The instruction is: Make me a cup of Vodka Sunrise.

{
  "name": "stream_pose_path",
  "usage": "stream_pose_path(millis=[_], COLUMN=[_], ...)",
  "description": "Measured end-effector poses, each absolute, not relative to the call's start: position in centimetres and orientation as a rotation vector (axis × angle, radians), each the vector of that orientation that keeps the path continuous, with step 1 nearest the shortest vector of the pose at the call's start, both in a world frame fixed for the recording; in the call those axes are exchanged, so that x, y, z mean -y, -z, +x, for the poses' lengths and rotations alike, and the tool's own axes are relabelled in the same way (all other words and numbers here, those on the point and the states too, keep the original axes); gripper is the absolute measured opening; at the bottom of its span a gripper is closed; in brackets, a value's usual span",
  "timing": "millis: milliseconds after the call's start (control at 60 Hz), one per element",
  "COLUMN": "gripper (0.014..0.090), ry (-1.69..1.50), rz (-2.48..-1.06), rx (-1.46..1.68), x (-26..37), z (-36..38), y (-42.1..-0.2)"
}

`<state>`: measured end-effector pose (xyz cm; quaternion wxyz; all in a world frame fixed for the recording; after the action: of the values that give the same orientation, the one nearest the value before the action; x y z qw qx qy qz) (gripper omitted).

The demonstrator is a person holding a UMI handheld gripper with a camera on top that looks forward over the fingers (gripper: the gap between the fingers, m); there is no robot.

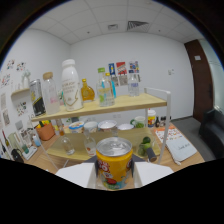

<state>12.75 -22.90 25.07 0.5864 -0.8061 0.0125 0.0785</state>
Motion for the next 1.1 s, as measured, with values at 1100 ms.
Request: stream_pose_path(millis=[1100], gripper=[0.0508], ry=[1.601], rz=[-1.129], rx=[1.808], x=[19.7], z=[8.6], y=[-19.3])
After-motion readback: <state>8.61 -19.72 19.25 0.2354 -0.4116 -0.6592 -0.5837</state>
